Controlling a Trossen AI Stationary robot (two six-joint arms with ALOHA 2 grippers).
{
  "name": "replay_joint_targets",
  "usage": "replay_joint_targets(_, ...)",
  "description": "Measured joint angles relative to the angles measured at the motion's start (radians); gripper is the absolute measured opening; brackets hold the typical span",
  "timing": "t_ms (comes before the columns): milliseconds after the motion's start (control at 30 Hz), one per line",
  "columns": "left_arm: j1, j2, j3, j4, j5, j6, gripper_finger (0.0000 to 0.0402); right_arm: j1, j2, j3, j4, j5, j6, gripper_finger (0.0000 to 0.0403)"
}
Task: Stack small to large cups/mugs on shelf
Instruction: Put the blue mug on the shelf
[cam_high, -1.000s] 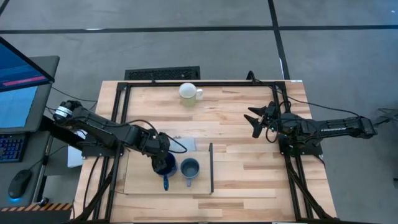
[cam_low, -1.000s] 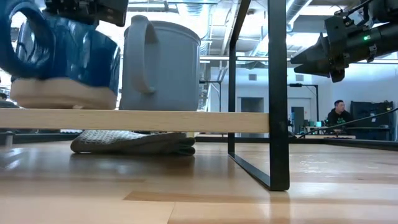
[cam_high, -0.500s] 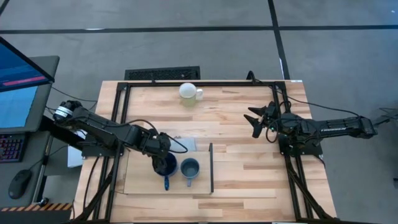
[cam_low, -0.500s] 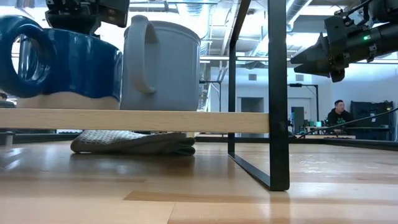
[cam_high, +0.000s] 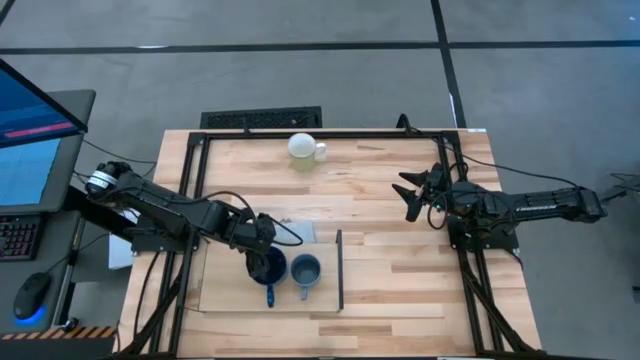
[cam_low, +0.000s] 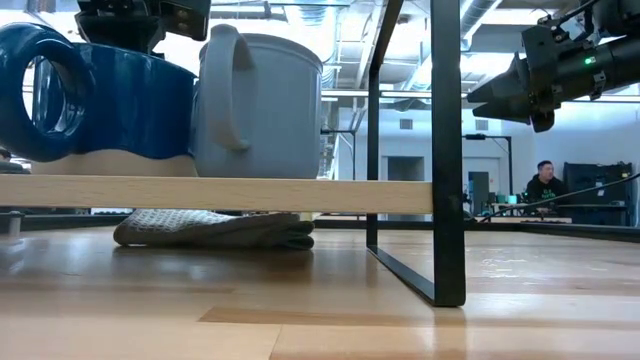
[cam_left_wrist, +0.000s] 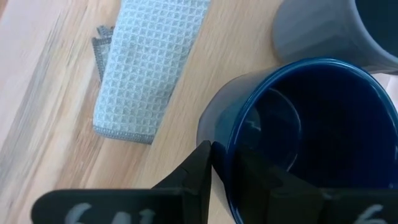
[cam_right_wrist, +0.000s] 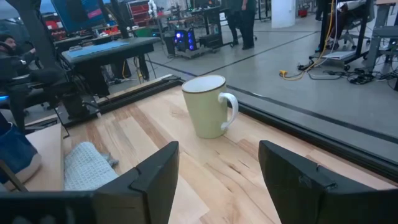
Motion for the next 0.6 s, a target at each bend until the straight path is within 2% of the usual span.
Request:
replay_joint_targets(500,0.000,0.000,0.000,0.000,-0.001,0.000,0.0047,0.000,0.000,0.000,0.000,0.000,0.000,0.0244)
replay_joint_targets(600,0.009,0.000,0.000,0.000,0.031,0.000,0.0048,0.000,0.000,0.000,0.000,0.000,0.000,0.0244)
